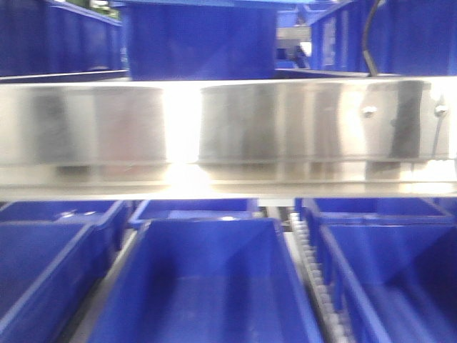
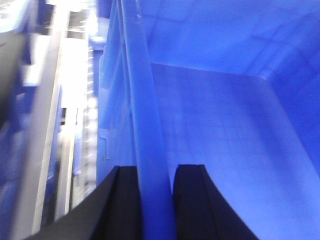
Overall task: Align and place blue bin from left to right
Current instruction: 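Drive the base back and turn away from the shelf holding the bin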
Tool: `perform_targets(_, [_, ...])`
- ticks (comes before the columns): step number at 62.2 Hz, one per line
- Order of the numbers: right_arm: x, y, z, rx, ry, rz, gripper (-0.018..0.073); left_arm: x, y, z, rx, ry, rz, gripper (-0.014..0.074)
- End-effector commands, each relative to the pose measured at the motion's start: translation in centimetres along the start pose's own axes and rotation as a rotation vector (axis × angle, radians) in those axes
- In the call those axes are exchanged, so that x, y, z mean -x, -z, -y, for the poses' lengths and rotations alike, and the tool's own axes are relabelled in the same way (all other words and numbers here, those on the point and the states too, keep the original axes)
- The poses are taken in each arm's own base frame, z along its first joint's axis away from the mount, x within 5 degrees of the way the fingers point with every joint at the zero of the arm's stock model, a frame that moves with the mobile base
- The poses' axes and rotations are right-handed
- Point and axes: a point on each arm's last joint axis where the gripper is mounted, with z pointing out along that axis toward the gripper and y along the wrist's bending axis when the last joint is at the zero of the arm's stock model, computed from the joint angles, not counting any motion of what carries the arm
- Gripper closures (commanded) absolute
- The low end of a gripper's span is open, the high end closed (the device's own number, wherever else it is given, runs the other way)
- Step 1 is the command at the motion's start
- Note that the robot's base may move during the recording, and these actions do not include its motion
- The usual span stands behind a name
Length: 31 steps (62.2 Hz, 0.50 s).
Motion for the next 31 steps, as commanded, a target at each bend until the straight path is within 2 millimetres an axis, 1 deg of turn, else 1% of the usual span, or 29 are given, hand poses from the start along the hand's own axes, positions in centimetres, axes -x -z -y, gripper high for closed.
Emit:
perform_targets(1, [2.32,2.12,-1.58,0.115,0.012,0.225,0.0712,1.6,1.81,1.59,-0.092,0.013,0.148,0.0707])
perform_targets(31, [2.32,2.12,-1.58,0.115,0.012,0.225,0.0712,1.6,1.81,1.59,-0.092,0.013,0.148,0.0707])
